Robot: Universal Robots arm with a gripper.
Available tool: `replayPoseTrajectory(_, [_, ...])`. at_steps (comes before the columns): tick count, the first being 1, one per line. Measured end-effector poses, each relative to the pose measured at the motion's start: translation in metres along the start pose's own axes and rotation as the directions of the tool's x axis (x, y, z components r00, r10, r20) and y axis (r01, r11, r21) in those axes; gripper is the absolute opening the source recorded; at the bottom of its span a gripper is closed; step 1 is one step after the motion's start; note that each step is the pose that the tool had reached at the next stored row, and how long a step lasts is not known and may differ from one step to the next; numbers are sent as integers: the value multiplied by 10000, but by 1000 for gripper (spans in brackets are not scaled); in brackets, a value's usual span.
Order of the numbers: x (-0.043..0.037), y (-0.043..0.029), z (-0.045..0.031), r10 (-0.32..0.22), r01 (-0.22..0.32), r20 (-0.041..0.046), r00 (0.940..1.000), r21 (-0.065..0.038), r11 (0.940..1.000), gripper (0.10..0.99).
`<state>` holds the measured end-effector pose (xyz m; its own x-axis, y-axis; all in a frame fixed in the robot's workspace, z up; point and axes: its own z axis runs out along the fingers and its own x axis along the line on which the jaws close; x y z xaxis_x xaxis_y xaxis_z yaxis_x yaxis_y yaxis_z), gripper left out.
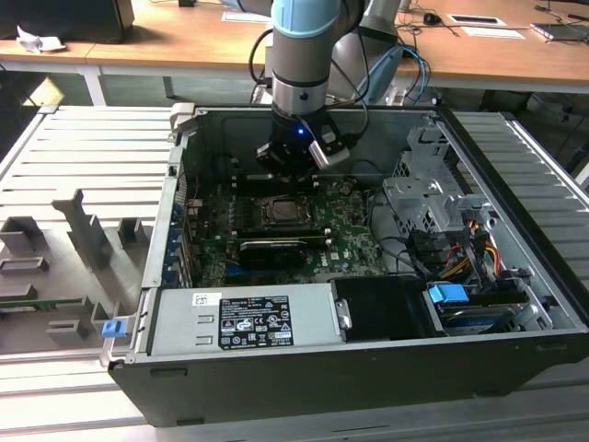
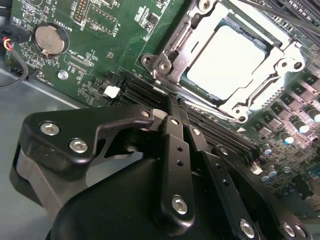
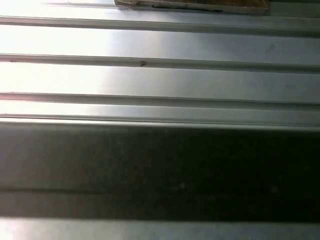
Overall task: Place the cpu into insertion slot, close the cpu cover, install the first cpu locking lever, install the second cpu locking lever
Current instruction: 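Install the first cpu locking lever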
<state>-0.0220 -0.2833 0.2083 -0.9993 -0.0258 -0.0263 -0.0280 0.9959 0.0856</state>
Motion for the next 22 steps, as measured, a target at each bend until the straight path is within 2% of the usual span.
replayPoseTrajectory(12, [-19, -2, 14, 0, 0, -1, 10000, 28, 10000, 106])
replayPoseTrajectory(22, [7, -24, -43, -2, 2, -1, 10000, 27, 10000, 106])
